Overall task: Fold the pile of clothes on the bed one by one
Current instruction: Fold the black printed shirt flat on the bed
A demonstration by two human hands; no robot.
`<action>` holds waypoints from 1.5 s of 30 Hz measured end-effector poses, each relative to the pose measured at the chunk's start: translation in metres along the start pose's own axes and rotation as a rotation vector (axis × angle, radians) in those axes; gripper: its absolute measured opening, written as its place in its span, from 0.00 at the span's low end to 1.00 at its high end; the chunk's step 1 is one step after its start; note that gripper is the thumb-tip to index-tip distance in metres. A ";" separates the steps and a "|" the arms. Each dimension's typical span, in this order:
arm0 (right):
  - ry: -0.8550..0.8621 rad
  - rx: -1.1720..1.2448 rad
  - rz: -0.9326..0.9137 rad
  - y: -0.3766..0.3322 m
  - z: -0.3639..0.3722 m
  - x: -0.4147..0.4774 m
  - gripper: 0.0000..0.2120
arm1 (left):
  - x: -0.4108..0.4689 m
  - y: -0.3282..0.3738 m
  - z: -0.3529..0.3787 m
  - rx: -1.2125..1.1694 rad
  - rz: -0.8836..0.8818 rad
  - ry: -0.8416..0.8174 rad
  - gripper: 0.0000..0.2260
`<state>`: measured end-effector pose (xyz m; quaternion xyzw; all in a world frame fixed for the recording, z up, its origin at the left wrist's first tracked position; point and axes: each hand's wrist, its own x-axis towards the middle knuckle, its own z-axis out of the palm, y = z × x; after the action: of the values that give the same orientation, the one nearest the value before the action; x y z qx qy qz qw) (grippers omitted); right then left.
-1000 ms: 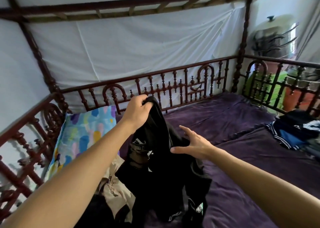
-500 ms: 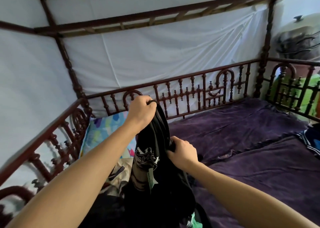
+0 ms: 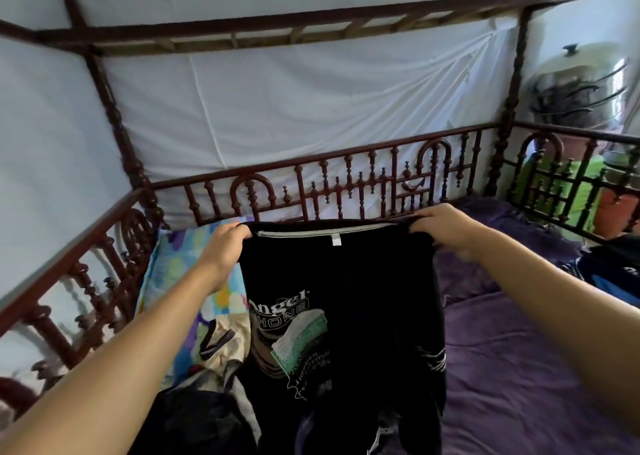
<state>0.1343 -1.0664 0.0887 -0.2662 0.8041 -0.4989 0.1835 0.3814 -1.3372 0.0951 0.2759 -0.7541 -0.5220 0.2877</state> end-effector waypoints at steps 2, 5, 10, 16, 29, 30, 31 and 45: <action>0.067 0.104 0.052 -0.007 -0.013 -0.006 0.05 | 0.002 0.004 0.014 0.041 0.086 -0.126 0.08; 0.146 0.214 0.111 -0.010 -0.030 -0.016 0.10 | 0.001 0.011 0.033 0.251 0.187 -0.303 0.08; 0.009 -0.111 -0.058 -0.006 -0.071 -0.037 0.34 | 0.020 0.014 0.030 0.321 0.083 -0.625 0.03; 0.280 -0.527 -0.336 0.012 -0.089 -0.049 0.13 | 0.041 0.011 0.050 0.336 0.338 -0.247 0.17; 0.304 -0.346 -0.239 0.069 -0.116 -0.100 0.28 | 0.064 0.038 0.118 0.522 0.376 -0.186 0.18; 0.261 -0.400 -0.279 0.072 -0.115 -0.104 0.26 | 0.065 0.038 0.128 0.499 0.373 -0.107 0.18; 0.234 -0.444 -0.326 0.077 -0.113 -0.106 0.23 | 0.067 0.038 0.138 0.499 0.386 -0.017 0.18; 0.229 -0.152 0.015 0.260 -0.168 -0.082 0.15 | 0.109 0.006 0.378 0.895 0.443 0.083 0.12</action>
<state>0.0413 -0.8045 -0.0696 -0.2147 0.8571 -0.4625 0.0734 0.0332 -1.1763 0.0070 0.2263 -0.9324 -0.0622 0.2748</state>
